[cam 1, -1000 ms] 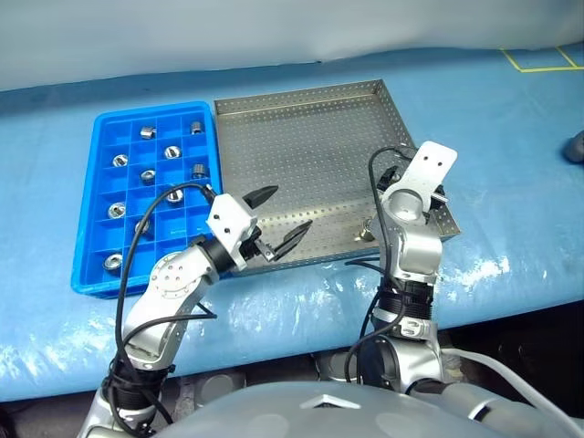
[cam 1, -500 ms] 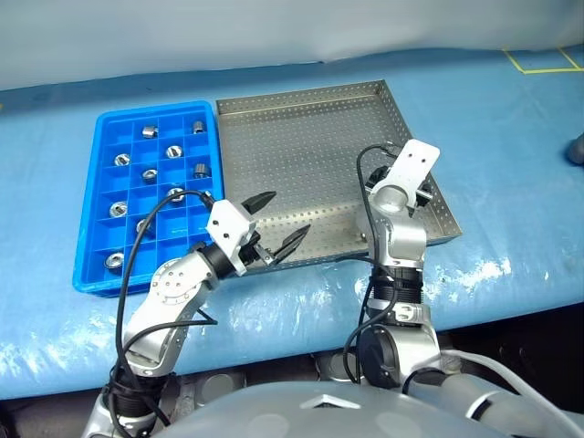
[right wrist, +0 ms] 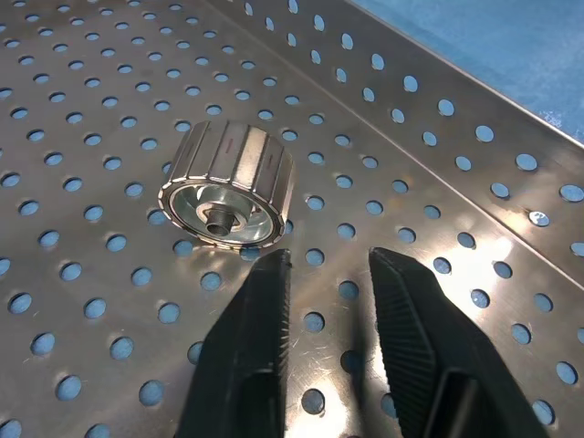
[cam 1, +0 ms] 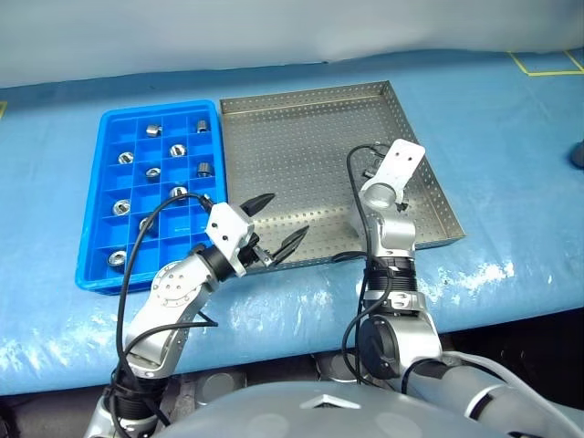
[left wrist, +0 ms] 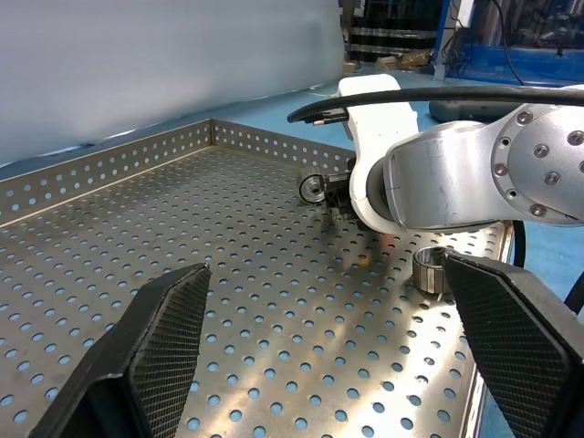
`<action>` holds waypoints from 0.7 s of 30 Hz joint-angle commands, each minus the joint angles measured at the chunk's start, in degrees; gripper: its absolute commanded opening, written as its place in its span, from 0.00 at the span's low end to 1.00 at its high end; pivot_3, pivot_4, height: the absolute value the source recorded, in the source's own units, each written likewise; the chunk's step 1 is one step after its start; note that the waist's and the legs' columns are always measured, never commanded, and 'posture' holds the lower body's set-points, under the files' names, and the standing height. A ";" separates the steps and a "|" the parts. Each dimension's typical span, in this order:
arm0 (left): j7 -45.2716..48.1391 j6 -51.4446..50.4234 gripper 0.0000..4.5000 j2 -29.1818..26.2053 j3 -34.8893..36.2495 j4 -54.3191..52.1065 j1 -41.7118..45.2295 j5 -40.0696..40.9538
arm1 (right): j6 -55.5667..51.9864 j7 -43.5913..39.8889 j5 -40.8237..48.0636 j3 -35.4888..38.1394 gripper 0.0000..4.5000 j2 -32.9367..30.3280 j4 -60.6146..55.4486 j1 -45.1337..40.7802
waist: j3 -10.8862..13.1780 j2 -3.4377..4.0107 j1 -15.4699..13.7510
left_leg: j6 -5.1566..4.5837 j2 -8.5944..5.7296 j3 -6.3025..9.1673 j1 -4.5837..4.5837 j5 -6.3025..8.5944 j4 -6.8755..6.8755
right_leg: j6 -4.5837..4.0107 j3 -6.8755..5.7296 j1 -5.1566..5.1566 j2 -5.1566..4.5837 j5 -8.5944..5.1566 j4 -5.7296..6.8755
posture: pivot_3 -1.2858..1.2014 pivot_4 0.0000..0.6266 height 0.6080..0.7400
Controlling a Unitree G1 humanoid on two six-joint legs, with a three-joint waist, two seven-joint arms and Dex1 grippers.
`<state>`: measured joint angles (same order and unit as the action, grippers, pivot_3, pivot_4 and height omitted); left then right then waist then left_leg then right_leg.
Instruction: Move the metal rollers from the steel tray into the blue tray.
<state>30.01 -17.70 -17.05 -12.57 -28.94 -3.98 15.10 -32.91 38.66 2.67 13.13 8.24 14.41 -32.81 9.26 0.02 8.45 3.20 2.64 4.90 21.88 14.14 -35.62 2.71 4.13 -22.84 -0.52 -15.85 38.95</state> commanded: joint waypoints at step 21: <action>-1.11 1.23 1.00 0.28 0.17 -0.80 -0.54 -0.35 | -1.18 -5.10 3.54 -6.04 0.71 3.39 -1.96 -6.50 | 0.01 0.00 -0.83 | 0.00 0.00 0.00 0.00 0.00 -0.01 | 0.00 -0.01 0.00 0.00 0.00 0.00 | 0.49 0.24 1.00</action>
<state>29.06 -17.11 -17.00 -12.46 -28.44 -4.52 14.59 -36.76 33.93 6.17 7.15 8.12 11.68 -34.68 9.27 0.02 7.61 3.19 2.64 4.89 21.87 14.14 -35.63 2.71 4.13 -22.84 -0.52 -15.85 38.95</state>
